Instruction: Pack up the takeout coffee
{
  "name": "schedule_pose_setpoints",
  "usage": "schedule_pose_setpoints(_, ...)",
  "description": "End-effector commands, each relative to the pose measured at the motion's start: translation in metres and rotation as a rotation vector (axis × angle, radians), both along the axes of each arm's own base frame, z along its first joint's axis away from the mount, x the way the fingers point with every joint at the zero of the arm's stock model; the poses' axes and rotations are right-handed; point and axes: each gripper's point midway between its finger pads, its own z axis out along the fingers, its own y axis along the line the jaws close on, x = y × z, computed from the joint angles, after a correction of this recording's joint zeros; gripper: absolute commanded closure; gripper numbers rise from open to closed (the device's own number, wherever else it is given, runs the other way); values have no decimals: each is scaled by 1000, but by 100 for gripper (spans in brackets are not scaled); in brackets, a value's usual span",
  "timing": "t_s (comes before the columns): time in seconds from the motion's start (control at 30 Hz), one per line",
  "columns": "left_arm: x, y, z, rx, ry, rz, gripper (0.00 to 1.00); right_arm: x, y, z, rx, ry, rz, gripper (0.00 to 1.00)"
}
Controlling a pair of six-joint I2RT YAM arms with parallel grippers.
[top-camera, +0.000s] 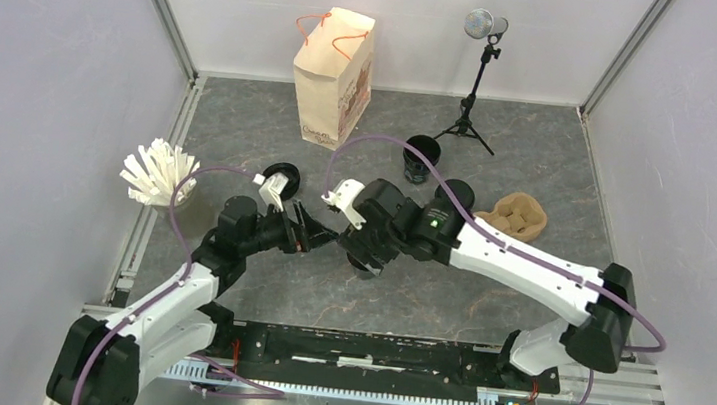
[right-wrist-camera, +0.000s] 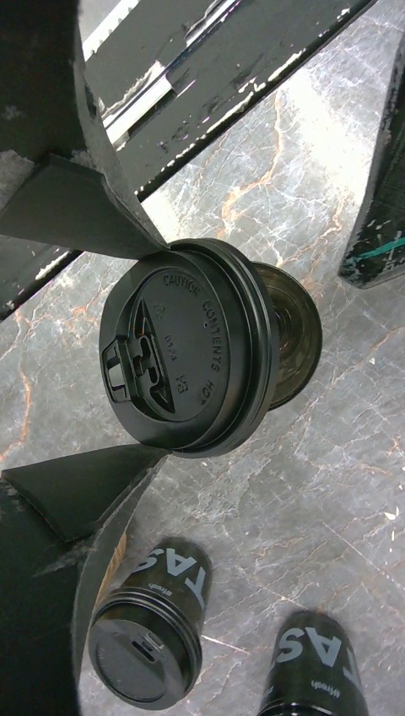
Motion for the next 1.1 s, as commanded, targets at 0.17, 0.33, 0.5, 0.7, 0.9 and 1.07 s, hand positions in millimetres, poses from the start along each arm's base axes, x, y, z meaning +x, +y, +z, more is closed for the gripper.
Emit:
schedule_pose_setpoints(0.17,5,-9,12,-94,-37,-23,8,8,11,-14,-100,93,93,21)
schedule_pose_setpoints(0.33,7,-10,9,-98,-32,-17,8,11,16,-21,-145,133,121,20)
schedule_pose_setpoints(0.5,7,-11,5,-100,-26,-21,8,18,14,-28,-184,151,118,20)
schedule_pose_setpoints(0.7,6,-14,-1,-112,1,-41,12,21,16,-35,-195,172,123,19)
schedule_pose_setpoints(0.9,6,-17,-6,-111,30,-56,15,23,20,-42,-203,186,124,18)
schedule_pose_setpoints(1.07,6,-20,-6,-121,41,-74,17,26,24,-43,-205,189,126,18)
